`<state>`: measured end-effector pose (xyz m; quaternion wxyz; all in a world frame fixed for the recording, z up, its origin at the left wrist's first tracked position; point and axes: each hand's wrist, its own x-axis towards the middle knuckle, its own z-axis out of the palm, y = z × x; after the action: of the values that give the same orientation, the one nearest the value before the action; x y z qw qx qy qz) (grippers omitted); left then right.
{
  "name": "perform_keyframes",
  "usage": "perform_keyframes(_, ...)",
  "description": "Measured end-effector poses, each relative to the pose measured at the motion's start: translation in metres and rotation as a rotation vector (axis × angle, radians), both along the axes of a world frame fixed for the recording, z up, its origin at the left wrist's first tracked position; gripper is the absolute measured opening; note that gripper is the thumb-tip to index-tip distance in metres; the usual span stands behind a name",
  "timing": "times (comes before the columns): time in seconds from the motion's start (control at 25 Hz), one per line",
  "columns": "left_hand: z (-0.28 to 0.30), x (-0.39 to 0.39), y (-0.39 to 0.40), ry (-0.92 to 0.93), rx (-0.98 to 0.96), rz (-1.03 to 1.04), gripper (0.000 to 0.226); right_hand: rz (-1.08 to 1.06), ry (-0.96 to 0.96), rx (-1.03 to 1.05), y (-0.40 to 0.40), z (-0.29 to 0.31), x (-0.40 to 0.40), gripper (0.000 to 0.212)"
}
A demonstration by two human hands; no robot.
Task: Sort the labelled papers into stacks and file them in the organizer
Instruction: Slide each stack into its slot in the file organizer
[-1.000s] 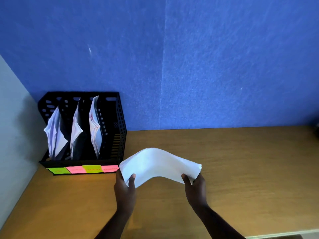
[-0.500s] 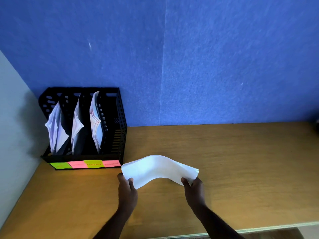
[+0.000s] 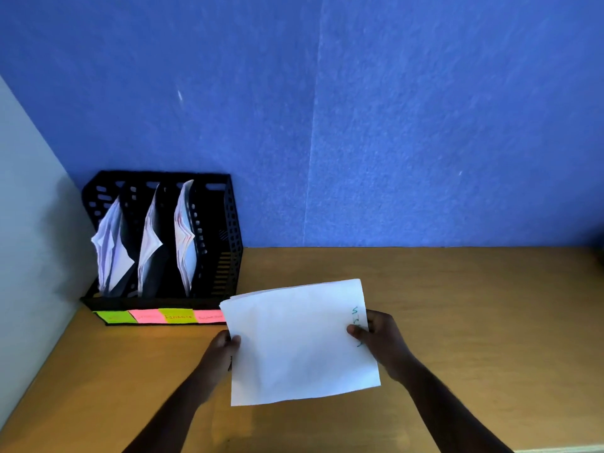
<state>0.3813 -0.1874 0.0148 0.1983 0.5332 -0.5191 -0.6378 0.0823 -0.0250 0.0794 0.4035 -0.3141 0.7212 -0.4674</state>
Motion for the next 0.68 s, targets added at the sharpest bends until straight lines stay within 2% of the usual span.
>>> perform_keyframes(0.12,0.014,0.009,0.005,0.227,0.15,-0.058,0.03,0.037,-0.106,-0.031,-0.005,0.011,-0.007,0.01)
perform_keyframes(0.2,0.018,0.01,0.007,0.271,0.143,-0.062,0.031,0.053,-0.1,-0.025,-0.011,0.017,-0.013,0.011)
perform_keyframes(0.28,0.02,0.006,0.006,0.182,0.014,-0.004,0.038,0.055,-0.022,0.004,-0.017,0.022,-0.02,0.013)
perform_keyframes(0.36,0.018,0.002,0.002,0.018,-0.17,0.074,0.051,0.06,0.079,0.028,-0.024,0.023,-0.025,0.013)
perform_keyframes(0.48,0.02,-0.007,0.003,-0.118,-0.266,0.152,0.039,0.064,0.133,0.03,-0.029,0.021,-0.03,0.011)
perform_keyframes(0.56,0.023,-0.012,0.008,-0.063,-0.173,0.213,0.023,0.066,0.069,0.012,-0.029,0.022,-0.036,0.011)
perform_keyframes(0.6,0.023,-0.014,0.01,0.038,-0.084,0.207,0.019,0.065,0.021,0.006,-0.029,0.023,-0.04,0.012)
perform_keyframes(0.68,0.025,-0.009,0.018,0.276,0.118,0.106,0.028,0.06,-0.058,0.007,-0.029,0.026,-0.05,0.012)
